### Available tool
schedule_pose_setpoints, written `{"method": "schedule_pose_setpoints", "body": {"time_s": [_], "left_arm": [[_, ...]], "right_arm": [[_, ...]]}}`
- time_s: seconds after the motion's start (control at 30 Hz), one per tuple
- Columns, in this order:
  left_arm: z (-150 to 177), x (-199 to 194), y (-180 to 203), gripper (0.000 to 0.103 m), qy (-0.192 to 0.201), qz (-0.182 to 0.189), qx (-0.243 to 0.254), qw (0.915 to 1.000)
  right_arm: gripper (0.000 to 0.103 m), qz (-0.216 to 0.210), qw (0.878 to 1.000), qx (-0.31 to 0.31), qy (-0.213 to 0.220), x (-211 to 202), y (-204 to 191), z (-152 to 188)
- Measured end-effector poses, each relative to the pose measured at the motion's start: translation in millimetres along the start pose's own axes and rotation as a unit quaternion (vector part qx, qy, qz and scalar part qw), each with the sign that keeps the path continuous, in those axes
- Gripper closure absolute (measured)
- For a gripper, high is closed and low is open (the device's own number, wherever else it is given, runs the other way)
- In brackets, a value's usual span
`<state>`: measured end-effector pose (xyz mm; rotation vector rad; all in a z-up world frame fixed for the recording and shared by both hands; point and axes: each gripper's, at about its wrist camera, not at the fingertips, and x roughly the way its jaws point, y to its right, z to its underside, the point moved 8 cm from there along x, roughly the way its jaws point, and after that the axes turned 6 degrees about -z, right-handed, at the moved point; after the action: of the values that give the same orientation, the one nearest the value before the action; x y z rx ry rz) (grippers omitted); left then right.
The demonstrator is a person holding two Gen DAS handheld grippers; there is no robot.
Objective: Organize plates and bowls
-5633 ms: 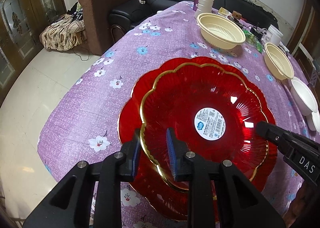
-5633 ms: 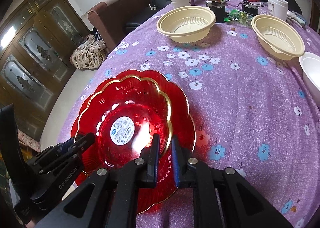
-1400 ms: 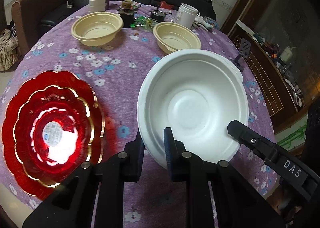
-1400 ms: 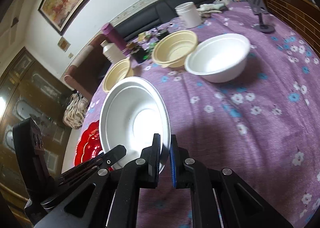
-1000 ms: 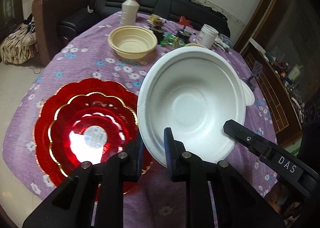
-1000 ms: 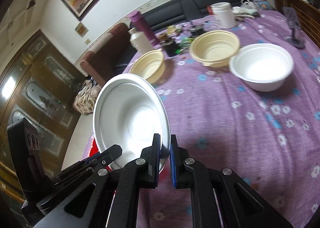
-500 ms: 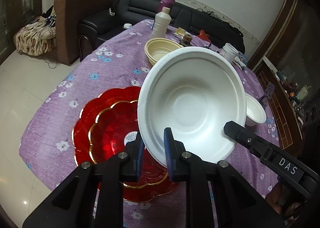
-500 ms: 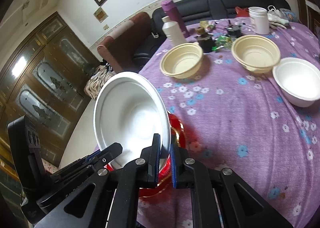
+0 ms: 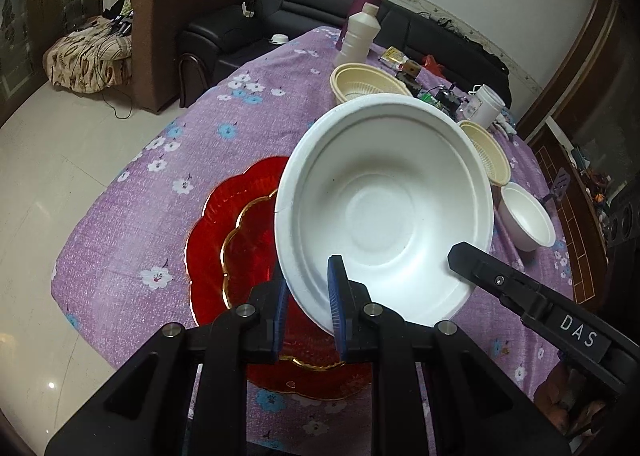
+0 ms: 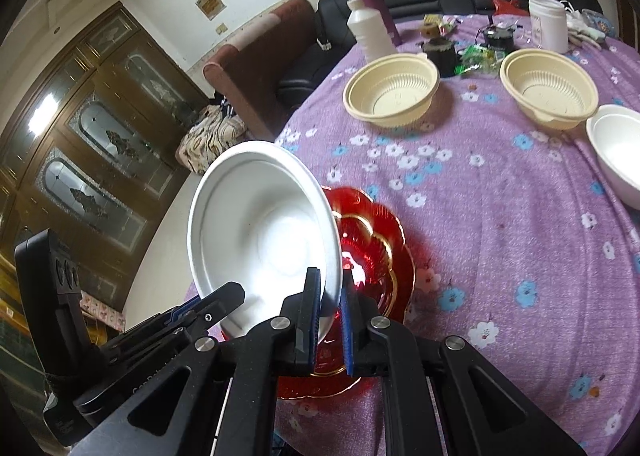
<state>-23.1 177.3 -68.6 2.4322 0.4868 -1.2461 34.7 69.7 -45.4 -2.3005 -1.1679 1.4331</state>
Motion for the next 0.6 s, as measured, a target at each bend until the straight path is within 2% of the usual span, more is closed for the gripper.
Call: {"method": "schedule_pose_setpoints", "body": {"time_s": [0.6], "left_arm": [[20,15,-9,0.086,-0.021,-0.026,0.006,0.9994]], "right_arm": [[0.094,0.005,0.999,0.011,-0.038,29,11,20]]}}
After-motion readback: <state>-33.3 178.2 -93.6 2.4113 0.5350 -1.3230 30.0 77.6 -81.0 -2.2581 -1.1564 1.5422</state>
